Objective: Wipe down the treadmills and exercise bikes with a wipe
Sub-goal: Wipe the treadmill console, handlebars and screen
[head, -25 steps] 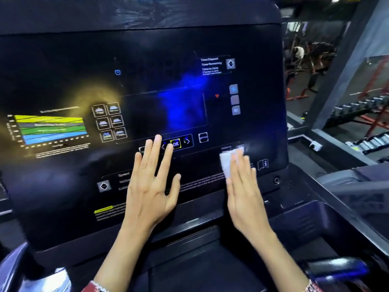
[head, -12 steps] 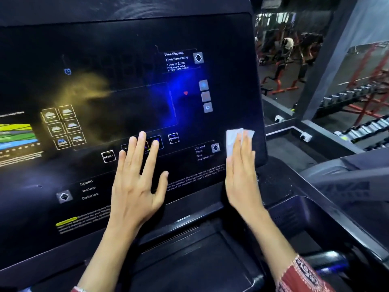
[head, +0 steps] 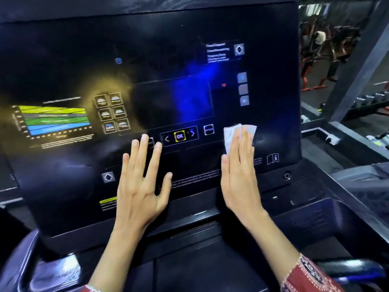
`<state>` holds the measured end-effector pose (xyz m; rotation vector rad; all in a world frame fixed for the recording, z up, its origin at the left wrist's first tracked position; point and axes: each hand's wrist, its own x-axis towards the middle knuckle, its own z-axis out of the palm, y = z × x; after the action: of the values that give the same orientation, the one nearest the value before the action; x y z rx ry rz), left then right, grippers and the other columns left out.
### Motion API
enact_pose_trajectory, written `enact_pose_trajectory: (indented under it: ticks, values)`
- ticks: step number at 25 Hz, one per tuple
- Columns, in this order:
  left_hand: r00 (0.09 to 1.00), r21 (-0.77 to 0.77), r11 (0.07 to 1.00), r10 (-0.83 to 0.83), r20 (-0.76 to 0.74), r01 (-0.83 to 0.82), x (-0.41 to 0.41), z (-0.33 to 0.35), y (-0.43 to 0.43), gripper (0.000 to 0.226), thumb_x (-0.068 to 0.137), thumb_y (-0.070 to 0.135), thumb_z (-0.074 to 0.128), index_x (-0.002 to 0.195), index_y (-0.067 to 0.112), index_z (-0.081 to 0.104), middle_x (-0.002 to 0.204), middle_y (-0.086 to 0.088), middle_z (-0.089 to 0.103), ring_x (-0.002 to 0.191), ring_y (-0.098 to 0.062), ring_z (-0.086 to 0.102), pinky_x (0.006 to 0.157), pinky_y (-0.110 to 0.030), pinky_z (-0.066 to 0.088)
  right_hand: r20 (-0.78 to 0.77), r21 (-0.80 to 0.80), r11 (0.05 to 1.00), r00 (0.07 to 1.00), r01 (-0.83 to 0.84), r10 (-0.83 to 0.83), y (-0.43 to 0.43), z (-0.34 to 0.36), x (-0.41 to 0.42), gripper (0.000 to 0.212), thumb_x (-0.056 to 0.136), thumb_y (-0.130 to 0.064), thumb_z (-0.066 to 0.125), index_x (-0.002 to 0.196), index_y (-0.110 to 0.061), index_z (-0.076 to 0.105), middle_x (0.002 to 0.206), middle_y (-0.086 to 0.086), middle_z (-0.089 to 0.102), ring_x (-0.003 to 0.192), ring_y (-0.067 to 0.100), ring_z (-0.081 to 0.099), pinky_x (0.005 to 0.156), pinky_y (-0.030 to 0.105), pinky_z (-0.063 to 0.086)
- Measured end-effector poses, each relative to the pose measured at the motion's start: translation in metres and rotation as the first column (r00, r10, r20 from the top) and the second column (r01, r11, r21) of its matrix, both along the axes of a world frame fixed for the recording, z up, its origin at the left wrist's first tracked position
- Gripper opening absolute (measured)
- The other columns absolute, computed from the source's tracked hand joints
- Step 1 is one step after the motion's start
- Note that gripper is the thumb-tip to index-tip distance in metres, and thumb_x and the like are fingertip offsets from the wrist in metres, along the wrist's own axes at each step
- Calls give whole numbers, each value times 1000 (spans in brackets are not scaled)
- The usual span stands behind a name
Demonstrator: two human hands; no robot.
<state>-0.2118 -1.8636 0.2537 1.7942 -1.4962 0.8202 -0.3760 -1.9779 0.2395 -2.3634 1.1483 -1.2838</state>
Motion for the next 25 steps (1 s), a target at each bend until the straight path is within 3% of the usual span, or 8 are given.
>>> enact_pose_trajectory:
  ticks: [2, 5, 10, 14, 16, 20, 23, 25]
  values:
    - [1000, -3, 1000, 21, -6, -21, 10, -2, 12, 56, 91, 28, 48, 140, 1, 41, 151, -21, 28, 145, -28, 14, 118, -37, 10, 40, -2, 995, 994, -97, 97, 17, 22, 39, 55, 101, -21, 27, 150, -1, 13, 159, 8, 6, 148, 24, 2, 120, 30, -3]
    - [997, -8, 997, 73, -6, -73, 31, -6, 37, 57, 91, 28, 48, 140, 2, 38, 150, -21, 27, 144, -32, 17, 118, -38, 10, -268, -295, 883, 919, -365, 290, 47, 11, 66, 55, 98, -22, 36, 149, -4, 24, 156, 6, 17, 147, 22, 12, 120, 33, 6]
    - [985, -48, 984, 169, -46, -171, 64, -16, 82, 59, 92, 28, 49, 142, 1, 34, 152, -15, 23, 146, -23, 10, 119, -37, 10, -179, -199, 947, 959, -252, 218, 77, -17, 69, 54, 101, -25, 31, 149, 0, 21, 158, 11, 16, 148, 25, 9, 120, 38, 8]
    - [976, -41, 977, 206, -70, -209, 87, -19, 106, 60, 92, 30, 47, 143, 1, 32, 153, -16, 23, 146, -26, 12, 119, -38, 10, -375, -372, 762, 836, -531, 399, 108, 1, 131, 50, 99, -22, 37, 146, -4, 33, 154, 9, 26, 144, 23, 22, 119, 36, 14]
    - [970, -52, 971, 227, -86, -232, 97, -17, 116, 60, 92, 29, 47, 142, 0, 34, 152, -18, 25, 145, -29, 14, 119, -38, 10, -336, -419, 777, 875, -470, 349, 95, 27, 150, 47, 101, -22, 32, 145, -4, 35, 152, 12, 33, 142, 23, 26, 120, 32, 10]
    - [963, -60, 964, 252, -95, -259, 110, -19, 130, 59, 92, 29, 47, 142, -2, 34, 152, -18, 25, 143, -33, 17, 119, -36, 9, -165, -312, 903, 953, -295, 254, 101, 25, 148, 49, 103, -21, 25, 147, -1, 26, 155, 16, 24, 146, 28, 16, 121, 37, 8]
    - [966, -56, 967, 241, -97, -247, 118, -22, 137, 60, 93, 32, 46, 143, 2, 31, 152, -18, 25, 143, -31, 19, 119, -37, 11, -390, -394, 734, 824, -553, 411, 135, 10, 168, 47, 99, -20, 35, 143, -3, 40, 151, 12, 36, 143, 24, 25, 119, 36, 12]
    - [968, -59, 971, 226, -107, -233, 121, -21, 138, 61, 92, 32, 47, 143, 2, 29, 151, -18, 26, 143, -31, 19, 119, -37, 11, -459, -467, 659, 798, -590, 390, 123, 31, 187, 46, 98, -19, 37, 143, -7, 43, 151, 9, 37, 142, 21, 28, 118, 35, 12]
